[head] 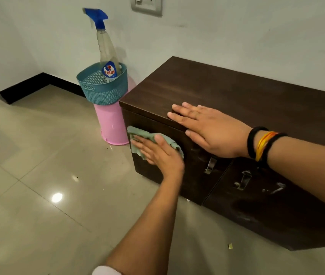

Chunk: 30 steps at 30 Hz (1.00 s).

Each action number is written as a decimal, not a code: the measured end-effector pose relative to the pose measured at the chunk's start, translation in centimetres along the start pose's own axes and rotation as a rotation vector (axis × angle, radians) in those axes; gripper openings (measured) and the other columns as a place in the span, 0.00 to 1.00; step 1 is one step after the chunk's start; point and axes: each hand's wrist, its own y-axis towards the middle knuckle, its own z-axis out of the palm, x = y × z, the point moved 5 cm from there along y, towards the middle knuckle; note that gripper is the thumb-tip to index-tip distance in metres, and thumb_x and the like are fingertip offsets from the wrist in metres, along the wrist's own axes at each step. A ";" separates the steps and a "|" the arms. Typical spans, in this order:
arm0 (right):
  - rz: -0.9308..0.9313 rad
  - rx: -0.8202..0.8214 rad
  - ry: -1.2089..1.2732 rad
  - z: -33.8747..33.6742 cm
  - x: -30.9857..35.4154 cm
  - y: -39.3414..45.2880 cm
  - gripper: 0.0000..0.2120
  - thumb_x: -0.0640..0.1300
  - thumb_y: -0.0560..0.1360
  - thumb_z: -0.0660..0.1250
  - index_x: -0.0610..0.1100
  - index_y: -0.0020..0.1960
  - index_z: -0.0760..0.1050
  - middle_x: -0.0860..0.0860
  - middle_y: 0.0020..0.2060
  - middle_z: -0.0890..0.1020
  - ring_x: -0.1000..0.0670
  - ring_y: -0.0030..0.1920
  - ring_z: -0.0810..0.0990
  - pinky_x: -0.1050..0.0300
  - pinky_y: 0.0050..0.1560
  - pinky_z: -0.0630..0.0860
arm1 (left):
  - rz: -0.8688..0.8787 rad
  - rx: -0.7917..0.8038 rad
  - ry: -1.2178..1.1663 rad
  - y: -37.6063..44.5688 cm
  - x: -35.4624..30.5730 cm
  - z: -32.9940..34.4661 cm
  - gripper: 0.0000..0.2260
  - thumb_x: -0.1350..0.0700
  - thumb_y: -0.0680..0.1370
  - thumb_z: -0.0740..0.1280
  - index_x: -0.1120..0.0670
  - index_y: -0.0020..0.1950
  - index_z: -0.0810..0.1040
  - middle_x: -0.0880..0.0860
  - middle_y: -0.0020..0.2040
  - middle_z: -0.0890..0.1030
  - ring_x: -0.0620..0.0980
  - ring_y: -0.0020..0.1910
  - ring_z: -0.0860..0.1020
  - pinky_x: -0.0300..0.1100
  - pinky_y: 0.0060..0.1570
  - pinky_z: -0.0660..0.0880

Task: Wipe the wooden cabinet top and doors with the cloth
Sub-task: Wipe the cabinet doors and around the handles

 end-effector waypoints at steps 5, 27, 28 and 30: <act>-0.010 -0.013 0.023 0.0 -0.3 0.3 0.27 0.52 0.84 0.49 0.58 0.80 0.44 0.56 0.81 0.47 0.54 0.80 0.43 0.52 0.80 0.45 | 0.114 -0.040 0.034 2.0 -1.9 -0.4 0.31 0.39 0.82 0.44 0.48 0.81 0.39 0.50 0.82 0.39 0.51 0.81 0.41 0.50 0.74 0.38; 0.004 0.000 -0.009 -0.4 0.3 1.2 0.28 0.52 0.84 0.49 0.57 0.80 0.41 0.57 0.81 0.44 0.55 0.80 0.41 0.55 0.79 0.44 | -0.332 -0.103 -0.084 2.6 5.4 -0.9 0.32 0.34 0.81 0.42 0.45 0.82 0.43 0.47 0.83 0.46 0.52 0.81 0.46 0.55 0.76 0.43; 0.007 0.001 -0.008 -0.4 0.3 1.2 0.28 0.53 0.84 0.49 0.57 0.80 0.41 0.57 0.81 0.44 0.56 0.80 0.41 0.54 0.79 0.44 | -0.386 -0.059 -0.094 0.8 5.4 -0.6 0.33 0.33 0.80 0.41 0.46 0.82 0.42 0.48 0.83 0.45 0.54 0.81 0.46 0.55 0.76 0.44; 0.006 -0.005 -0.006 -0.2 0.3 1.2 0.28 0.53 0.84 0.49 0.58 0.80 0.40 0.58 0.80 0.43 0.57 0.79 0.41 0.55 0.79 0.43 | -0.225 -0.013 -0.046 -1.1 3.8 0.2 0.33 0.30 0.78 0.39 0.42 0.81 0.39 0.44 0.82 0.41 0.52 0.81 0.44 0.54 0.75 0.42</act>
